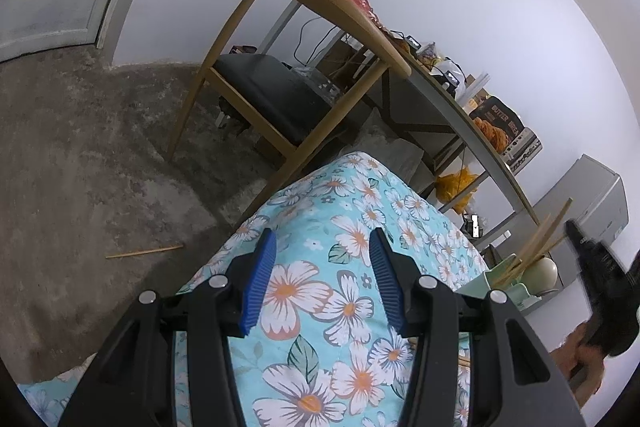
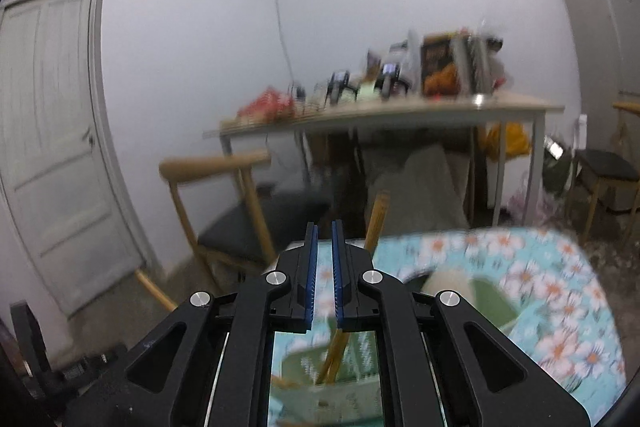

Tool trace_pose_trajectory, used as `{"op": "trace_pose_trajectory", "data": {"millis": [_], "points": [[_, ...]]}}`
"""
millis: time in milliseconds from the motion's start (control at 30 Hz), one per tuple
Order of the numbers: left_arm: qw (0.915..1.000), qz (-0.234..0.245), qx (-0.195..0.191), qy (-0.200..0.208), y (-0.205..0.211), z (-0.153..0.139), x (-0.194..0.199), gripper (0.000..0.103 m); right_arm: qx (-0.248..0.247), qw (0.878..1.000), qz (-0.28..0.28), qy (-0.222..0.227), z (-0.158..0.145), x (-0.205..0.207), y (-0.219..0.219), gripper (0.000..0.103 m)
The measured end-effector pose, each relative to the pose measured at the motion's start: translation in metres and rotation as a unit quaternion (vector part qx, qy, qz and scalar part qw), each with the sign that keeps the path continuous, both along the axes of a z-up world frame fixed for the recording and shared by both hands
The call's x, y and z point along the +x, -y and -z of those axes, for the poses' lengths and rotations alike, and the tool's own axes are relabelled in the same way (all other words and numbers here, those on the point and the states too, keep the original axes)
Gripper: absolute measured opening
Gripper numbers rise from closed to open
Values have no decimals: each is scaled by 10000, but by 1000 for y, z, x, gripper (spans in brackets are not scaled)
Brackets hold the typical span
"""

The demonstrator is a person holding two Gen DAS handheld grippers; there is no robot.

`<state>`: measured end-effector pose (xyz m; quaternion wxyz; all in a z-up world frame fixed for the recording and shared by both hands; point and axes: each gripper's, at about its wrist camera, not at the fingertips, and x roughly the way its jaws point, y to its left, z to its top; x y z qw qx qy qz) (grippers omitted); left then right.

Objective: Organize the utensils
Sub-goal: 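Lift the chopstick with the right tool into the holder and open, then move the left tool down to the remaining chopsticks on the cloth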

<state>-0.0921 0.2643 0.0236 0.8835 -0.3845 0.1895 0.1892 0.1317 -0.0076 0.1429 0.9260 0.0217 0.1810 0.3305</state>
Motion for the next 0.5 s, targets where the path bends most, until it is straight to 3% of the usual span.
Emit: {"op": "trace_pose_trajectory", "data": {"millis": [33,100,167,333,500], "points": [[10000,10,-7,4,1,0,0,46,-47,10000,-14,-53,6,-1,-1,8],[10000,31,4,-1,4,-1,1,46,-65,10000,19,-72,10,-5,1,23],[10000,76,-7,-3,7,-1,3,46,42,9999,104,-62,7,-8,9,29],[9995,272,-178,54,20,2,15,46,367,9989,293,-42,-7,-14,42,30],[9942,810,-705,-34,43,16,44,46,646,9947,777,-205,9,-15,104,39]]}}
